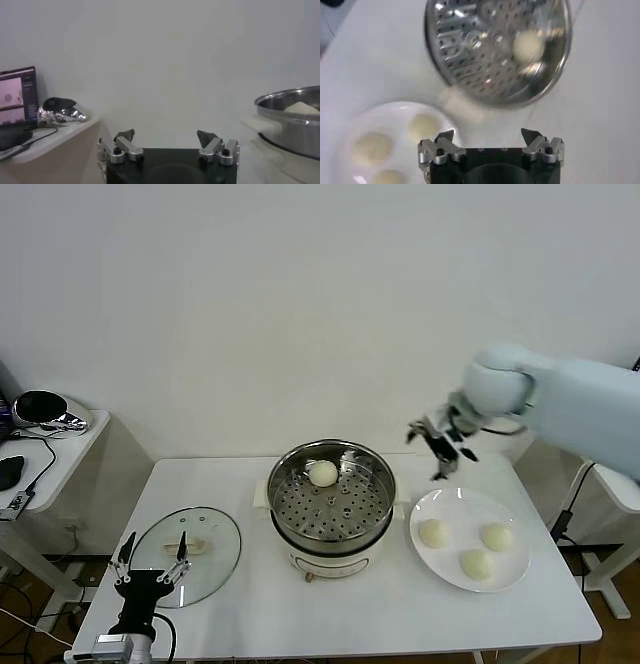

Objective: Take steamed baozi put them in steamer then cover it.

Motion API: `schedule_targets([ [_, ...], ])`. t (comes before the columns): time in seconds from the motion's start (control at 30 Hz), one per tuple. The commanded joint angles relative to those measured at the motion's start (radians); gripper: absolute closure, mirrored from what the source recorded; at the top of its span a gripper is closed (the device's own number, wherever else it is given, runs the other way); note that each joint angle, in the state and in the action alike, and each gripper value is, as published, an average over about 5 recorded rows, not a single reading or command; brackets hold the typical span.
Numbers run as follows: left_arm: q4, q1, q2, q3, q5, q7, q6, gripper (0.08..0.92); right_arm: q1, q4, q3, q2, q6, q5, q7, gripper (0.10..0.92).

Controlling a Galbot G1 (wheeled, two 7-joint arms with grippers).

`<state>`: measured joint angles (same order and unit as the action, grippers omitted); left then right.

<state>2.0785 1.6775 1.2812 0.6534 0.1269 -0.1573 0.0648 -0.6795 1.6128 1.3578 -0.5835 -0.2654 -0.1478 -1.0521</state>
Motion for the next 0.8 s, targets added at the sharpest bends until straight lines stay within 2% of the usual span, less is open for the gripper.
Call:
schedule_targets([
  [0.03,0.0,0.002,0.004,0.008,-0.001,0.001,-0.001,0.177,0.205,0.046,-0.11,0.187,-0.078,0.079,-0.019,0.203],
  [0.37,0.003,0.01,0.012,0.03,-0.002,0.001,-0.002,0.177,0.501,-0.107,-0.316,0.091,-0.046,0.198,0.004,0.203],
  [0.8,0.004,0.02,0.017,0.043,0.002,0.002,-0.002,0.177,0.673,-0.272,-0.458,-0.089,-0.021,0.225,0.02,0.203],
])
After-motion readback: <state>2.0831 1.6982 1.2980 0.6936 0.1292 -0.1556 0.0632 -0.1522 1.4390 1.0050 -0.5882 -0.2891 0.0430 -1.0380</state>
